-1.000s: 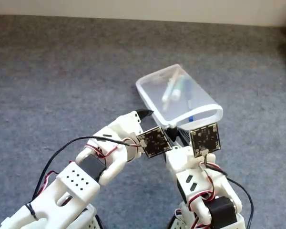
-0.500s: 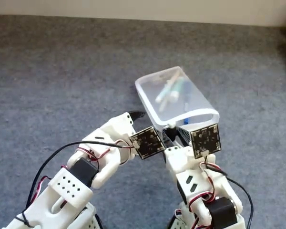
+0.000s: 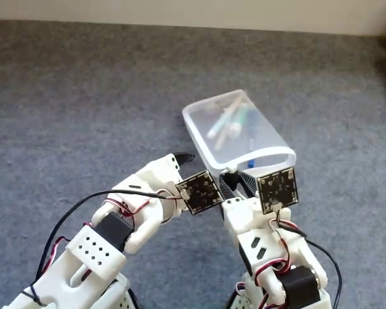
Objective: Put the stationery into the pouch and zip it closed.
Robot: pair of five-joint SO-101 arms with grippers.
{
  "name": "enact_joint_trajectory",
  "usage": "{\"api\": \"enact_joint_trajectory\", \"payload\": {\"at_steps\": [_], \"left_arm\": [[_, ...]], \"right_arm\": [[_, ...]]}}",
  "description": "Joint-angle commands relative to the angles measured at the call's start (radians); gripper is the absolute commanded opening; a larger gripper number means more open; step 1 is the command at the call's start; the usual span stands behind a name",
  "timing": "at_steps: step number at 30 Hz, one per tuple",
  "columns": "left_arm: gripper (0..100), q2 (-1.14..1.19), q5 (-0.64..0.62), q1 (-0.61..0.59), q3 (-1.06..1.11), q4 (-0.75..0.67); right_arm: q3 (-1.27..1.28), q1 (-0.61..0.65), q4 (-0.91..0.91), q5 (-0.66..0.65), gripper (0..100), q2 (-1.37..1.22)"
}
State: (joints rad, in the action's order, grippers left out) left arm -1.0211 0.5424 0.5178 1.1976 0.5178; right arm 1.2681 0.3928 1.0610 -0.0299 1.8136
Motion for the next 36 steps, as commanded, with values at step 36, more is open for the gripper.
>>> {"api": "enact_joint_trajectory", "payload": {"at_steps": [36], "left_arm": [[21,0.183,-0.005,0.053,0.051,-0.373]], "right_arm": [[-0.025,0.001,0.018,0.002,0.5,0.024]]}}
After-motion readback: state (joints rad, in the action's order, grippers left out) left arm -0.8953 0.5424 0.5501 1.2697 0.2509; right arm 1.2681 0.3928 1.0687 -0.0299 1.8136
